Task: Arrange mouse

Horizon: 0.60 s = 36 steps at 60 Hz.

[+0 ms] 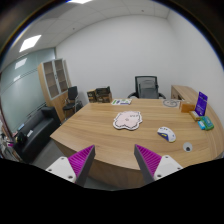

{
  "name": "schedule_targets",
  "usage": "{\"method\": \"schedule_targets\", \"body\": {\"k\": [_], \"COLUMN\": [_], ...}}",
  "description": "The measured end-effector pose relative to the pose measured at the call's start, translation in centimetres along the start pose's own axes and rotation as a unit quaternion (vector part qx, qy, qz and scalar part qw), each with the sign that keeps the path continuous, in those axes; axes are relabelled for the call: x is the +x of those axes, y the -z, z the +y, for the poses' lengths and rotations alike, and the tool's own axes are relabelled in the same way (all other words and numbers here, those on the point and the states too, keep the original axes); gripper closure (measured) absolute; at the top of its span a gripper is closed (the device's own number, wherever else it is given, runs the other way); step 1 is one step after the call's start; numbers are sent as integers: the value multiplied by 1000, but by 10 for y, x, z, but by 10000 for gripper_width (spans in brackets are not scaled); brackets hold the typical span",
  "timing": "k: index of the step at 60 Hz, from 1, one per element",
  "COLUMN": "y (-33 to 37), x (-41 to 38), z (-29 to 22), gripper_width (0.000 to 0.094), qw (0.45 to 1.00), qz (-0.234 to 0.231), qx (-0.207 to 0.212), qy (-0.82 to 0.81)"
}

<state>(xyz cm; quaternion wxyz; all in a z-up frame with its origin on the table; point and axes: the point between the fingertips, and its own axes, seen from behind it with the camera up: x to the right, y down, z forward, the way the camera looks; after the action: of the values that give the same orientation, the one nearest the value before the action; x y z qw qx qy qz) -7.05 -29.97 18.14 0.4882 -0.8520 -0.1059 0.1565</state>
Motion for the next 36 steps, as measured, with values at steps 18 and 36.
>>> {"method": "schedule_targets", "body": {"k": [18,36], "y": [-28,-120], "x": [138,275], "z": [31,54], "gripper_width": [115,114], "qw": [996,990], "qz": [94,136], "qx": [-13,-35], "qy": [-6,19]}}
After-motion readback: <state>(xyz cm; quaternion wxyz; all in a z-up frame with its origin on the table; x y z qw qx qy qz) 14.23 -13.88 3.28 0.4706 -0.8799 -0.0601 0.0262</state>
